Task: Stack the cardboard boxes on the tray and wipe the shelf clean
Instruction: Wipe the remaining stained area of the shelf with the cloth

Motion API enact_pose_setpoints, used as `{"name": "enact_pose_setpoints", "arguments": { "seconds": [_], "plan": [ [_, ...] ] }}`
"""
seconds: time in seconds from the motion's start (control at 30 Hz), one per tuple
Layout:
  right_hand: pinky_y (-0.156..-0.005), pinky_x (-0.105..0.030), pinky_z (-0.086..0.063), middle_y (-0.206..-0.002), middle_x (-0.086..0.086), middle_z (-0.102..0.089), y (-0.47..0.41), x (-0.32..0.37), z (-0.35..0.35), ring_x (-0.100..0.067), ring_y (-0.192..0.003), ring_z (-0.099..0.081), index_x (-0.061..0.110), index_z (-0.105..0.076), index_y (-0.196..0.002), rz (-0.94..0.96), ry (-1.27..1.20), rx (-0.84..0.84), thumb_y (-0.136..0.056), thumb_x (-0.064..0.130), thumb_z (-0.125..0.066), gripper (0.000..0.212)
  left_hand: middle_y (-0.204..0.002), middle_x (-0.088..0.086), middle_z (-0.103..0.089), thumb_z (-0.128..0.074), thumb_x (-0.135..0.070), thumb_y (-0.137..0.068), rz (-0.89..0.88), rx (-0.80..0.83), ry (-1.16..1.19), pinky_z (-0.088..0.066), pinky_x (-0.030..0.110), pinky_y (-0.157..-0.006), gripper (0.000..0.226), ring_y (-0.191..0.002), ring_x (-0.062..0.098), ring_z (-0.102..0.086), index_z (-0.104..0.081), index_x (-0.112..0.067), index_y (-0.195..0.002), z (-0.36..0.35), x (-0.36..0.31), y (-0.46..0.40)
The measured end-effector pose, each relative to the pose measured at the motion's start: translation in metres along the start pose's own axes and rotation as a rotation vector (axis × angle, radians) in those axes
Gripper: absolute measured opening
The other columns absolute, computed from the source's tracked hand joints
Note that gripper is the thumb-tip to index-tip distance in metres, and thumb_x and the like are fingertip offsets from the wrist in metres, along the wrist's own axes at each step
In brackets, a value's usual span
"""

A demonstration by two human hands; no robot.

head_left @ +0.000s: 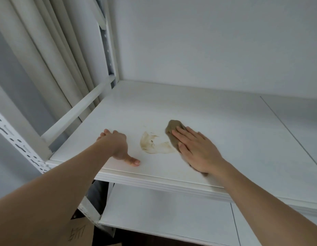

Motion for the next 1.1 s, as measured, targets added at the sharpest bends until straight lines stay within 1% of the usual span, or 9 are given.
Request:
{"name": "enact_pose_setpoints", "arguments": {
  "seconds": [0.13, 0.27, 0.5, 0.6, 0.67, 0.77, 0.87, 1.0, 1.1],
  "plan": [
    [-0.119, -0.041, -0.013, -0.163, 0.007, -0.007, 0.012, -0.069, 0.013, -0.018, -0.149, -0.008, 0.035, -0.011, -0.154, -0.325, 0.109, -0.054, -0.096, 0.044, -0.006, 0.060, -0.139, 0.016, -0.029, -0.067, -0.072, -0.061, -0.001, -0.014, 0.012, -0.030, 0.039, -0.110, 0.116, -0.133, 0.033, -0.027, -0.025, 0.000, -0.141, 0.000, 0.000, 0.000],
    [-0.120, -0.044, -0.007, -0.163, -0.003, -0.004, 0.026, -0.077, 0.011, -0.023, -0.150, -0.003, 0.022, -0.009, -0.156, -0.622, 0.069, -0.071, -0.101, 0.037, -0.016, 0.057, -0.136, 0.017, -0.032, -0.071, -0.071, -0.057, -0.003, -0.033, 0.033, -0.030, 0.039, -0.109, 0.114, -0.131, 0.034, -0.029, -0.031, 0.000, -0.137, -0.001, 0.001, -0.004],
    [-0.120, -0.038, -0.008, -0.163, 0.002, -0.009, 0.000, 0.030, -0.010, -0.017, -0.149, -0.006, 0.021, -0.014, -0.156, -0.340, 0.037, -0.167, -0.099, 0.038, -0.019, 0.059, -0.148, 0.023, -0.020, -0.072, -0.069, -0.057, -0.005, -0.052, 0.086, -0.023, 0.041, -0.114, 0.121, -0.139, 0.038, -0.018, -0.022, 0.003, -0.142, -0.005, 0.002, -0.005],
    [-0.120, -0.034, -0.001, -0.163, 0.006, -0.003, 0.009, 0.057, -0.016, -0.014, -0.150, -0.001, 0.025, -0.009, -0.156, -0.179, 0.009, -0.109, -0.093, 0.042, -0.007, 0.065, -0.153, 0.025, -0.005, -0.069, -0.072, -0.059, -0.017, -0.070, 0.114, -0.018, 0.042, -0.115, 0.130, -0.143, 0.037, -0.009, -0.008, 0.002, -0.147, -0.010, 0.008, -0.003],
    [-0.119, -0.031, -0.003, -0.163, 0.010, -0.003, 0.016, 0.044, -0.011, -0.010, -0.149, -0.002, 0.029, -0.009, -0.155, -0.098, 0.020, -0.072, -0.084, 0.046, 0.005, 0.075, -0.153, 0.021, -0.009, -0.071, -0.070, -0.058, -0.052, -0.083, 0.170, -0.019, 0.042, -0.115, 0.128, -0.142, 0.035, -0.013, -0.009, -0.003, -0.148, -0.012, 0.017, -0.004],
    [-0.119, -0.035, -0.010, -0.163, 0.006, -0.007, 0.012, 0.004, -0.001, -0.013, -0.149, -0.008, 0.028, -0.012, -0.155, -0.280, 0.067, -0.107, -0.086, 0.047, 0.004, 0.074, -0.147, 0.015, -0.020, -0.078, -0.061, -0.058, -0.075, -0.092, 0.225, -0.021, 0.042, -0.114, 0.120, -0.139, 0.031, -0.020, -0.015, -0.012, -0.148, -0.012, 0.045, -0.004],
    [-0.121, -0.039, -0.008, -0.163, -0.001, -0.005, 0.005, 0.009, -0.003, -0.020, -0.150, -0.005, 0.019, -0.010, -0.156, -0.485, 0.026, -0.123, -0.099, 0.036, -0.016, 0.060, -0.156, 0.015, -0.002, -0.076, -0.062, -0.060, -0.041, -0.070, 0.207, -0.017, 0.045, -0.116, 0.128, -0.145, 0.032, -0.007, 0.000, -0.015, -0.151, -0.019, 0.063, -0.007],
    [-0.121, -0.038, -0.005, -0.163, -0.001, -0.005, 0.000, 0.067, -0.020, -0.020, -0.150, -0.003, 0.017, -0.009, -0.156, -0.340, -0.018, -0.155, -0.099, 0.036, -0.018, 0.060, -0.154, 0.017, -0.005, -0.077, -0.063, -0.059, 0.010, -0.056, 0.119, -0.019, 0.046, -0.116, 0.128, -0.144, 0.033, -0.009, -0.005, -0.009, -0.150, -0.017, 0.055, -0.013],
    [-0.121, -0.034, -0.002, -0.163, 0.004, -0.002, 0.010, 0.071, -0.020, -0.014, -0.150, -0.001, 0.024, -0.007, -0.156, -0.197, -0.009, -0.092, -0.091, 0.044, -0.002, 0.069, -0.154, 0.017, -0.008, -0.076, -0.061, -0.062, 0.060, -0.044, 0.069, -0.017, 0.045, -0.117, 0.120, -0.144, 0.032, -0.010, -0.013, -0.004, -0.147, -0.015, 0.046, -0.012]
  ]
}}
Point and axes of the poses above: each hand's wrist, its own y-axis away from the middle knuckle, its own z-axis out of the back of the hand, x = y × z, the point moved 2 cm from there along -y, towards the middle knuckle
